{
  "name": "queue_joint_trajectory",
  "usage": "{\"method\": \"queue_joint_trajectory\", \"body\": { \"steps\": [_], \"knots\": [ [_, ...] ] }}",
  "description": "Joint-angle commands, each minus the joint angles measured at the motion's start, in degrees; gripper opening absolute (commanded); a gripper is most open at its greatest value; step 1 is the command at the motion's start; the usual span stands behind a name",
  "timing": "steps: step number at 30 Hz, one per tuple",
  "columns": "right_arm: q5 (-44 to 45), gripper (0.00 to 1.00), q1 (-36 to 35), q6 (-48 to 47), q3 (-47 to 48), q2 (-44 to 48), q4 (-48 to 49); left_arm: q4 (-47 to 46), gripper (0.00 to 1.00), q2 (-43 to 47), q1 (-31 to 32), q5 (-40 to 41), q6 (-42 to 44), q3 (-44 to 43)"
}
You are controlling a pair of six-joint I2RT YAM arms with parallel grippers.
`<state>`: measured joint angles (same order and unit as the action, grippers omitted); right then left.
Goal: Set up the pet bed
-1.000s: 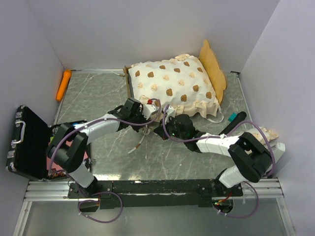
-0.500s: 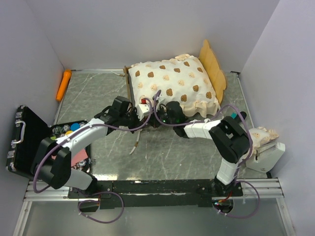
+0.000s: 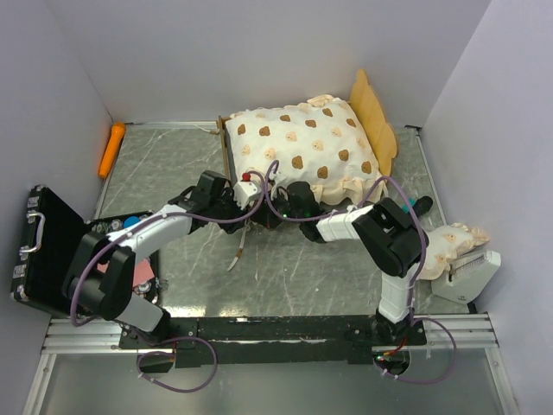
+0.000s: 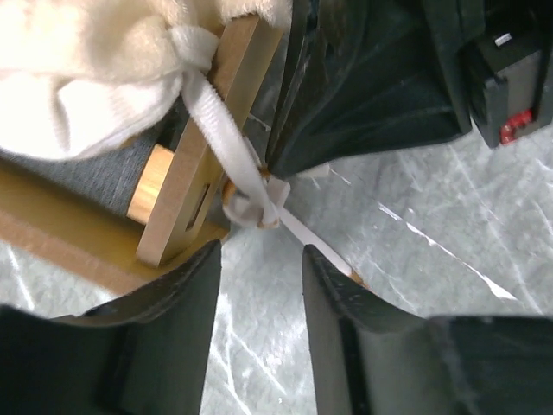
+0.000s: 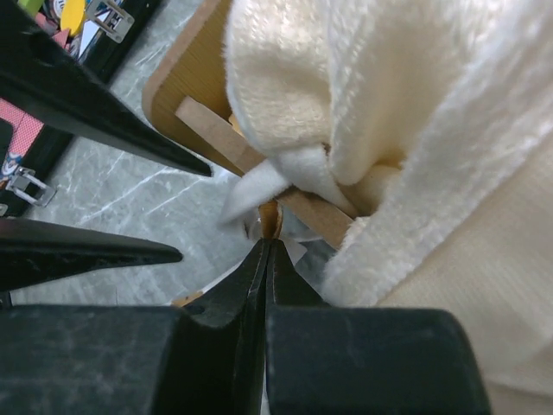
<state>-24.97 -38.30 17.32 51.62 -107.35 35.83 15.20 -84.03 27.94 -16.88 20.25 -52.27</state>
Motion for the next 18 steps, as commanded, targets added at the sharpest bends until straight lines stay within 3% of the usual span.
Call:
{"method": "queue_joint_trajectory", "body": {
  "steps": [1,5,7,10,12,15,18],
  "knots": [
    [-2.5,0.00,0.3,1.7,2.6,-1.7,5.5,-4.3,0.49,-3.4,0.3,0.6,0.0,0.5],
    [-3.2,0.00,0.4,0.8,2.7,-2.0,6.4,-5.0,0.37,-4.5,0.3,2.5,0.1,-0.1],
    [-4.3,0.00,0.4,-0.4,3.6,-2.4,6.3,-1.6,0.41,-2.7,0.2,-1.1,1.3,-0.9],
    [-7.2,0.00,0.4,-4.0,3.7,-3.1,8.5,7.4,0.57,3.5,-1.4,-12.3,9.9,-3.1],
    [-8.9,0.00,0.4,-6.4,3.9,-3.3,10.0,10.1,0.61,6.9,-4.4,-17.2,10.8,-3.8],
    [-10.1,0.00,0.4,-8.9,6.2,-4.7,9.3,11.6,0.59,7.7,-10.4,-21.3,10.1,-6.3],
    [-13.7,0.00,0.4,-8.8,7.0,-6.6,11.9,9.9,0.52,6.0,-13.6,-20.4,8.8,-6.3]
  ]
}}
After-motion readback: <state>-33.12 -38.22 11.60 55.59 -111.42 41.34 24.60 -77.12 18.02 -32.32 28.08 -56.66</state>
